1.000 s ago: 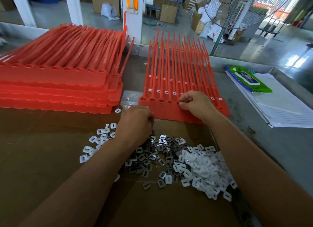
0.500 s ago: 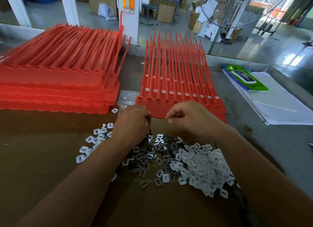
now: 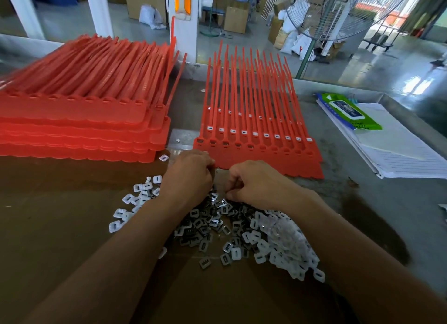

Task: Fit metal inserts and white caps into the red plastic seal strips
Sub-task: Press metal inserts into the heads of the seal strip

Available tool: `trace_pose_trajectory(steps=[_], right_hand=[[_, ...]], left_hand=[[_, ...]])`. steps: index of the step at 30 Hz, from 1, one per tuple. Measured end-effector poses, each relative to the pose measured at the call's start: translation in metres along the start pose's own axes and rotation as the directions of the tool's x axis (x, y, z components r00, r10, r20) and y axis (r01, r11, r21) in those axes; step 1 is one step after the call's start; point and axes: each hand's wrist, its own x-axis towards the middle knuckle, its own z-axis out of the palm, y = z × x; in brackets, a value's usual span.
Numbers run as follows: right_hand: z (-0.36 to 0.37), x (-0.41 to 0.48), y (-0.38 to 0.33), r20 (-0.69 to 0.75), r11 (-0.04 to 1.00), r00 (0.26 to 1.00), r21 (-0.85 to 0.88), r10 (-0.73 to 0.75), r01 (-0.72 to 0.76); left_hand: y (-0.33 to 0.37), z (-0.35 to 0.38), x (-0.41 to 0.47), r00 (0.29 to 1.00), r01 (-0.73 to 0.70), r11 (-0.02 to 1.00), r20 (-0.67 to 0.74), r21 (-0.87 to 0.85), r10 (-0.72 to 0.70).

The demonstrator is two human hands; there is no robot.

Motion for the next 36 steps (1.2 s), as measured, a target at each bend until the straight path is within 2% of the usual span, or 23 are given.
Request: trace_pose_trajectory(steps=[8,12,17,20,25,32,36], right_hand=[[-0.004,-0.003,0.006,-0.006,0.996,1.000,0.091,-0.007,0.008],[-0.007,-0.003,0.010,-0.051,0.981,0.999,0.191,0.019,-0.009],[-0.015,-0.003,0.021,-0.131,0.977,0.988,0.204,0.080,-0.052],[-0.020,0.000,0.038,-0.227,0.965,0.962,0.244,0.151,-0.094],[-0.027,0.012,0.072,-0.400,0.931,0.866,0.322,0.301,-0.175],[-0.027,0.032,0.089,-0.443,0.906,0.815,0.364,0.374,-0.218],[-0.024,0.041,0.088,-0.424,0.912,0.832,0.350,0.359,-0.215]], left_hand=[[0.001,0.000,0.000,1.000,-0.002,1.000,-0.008,-0.008,0.002],[0.001,-0.001,-0.001,1.000,-0.003,1.000,-0.010,-0.007,0.002],[0.002,-0.001,-0.001,1.000,-0.002,1.000,-0.014,-0.012,0.002],[0.002,-0.001,-0.001,1.000,-0.004,1.000,-0.007,-0.021,0.004],[0.001,0.000,-0.001,1.000,-0.009,1.000,-0.010,-0.017,0.009],[0.001,0.000,0.000,1.000,-0.015,1.000,-0.012,-0.006,0.015],[0.000,0.000,0.000,1.000,-0.015,1.000,-0.003,0.000,0.015]])
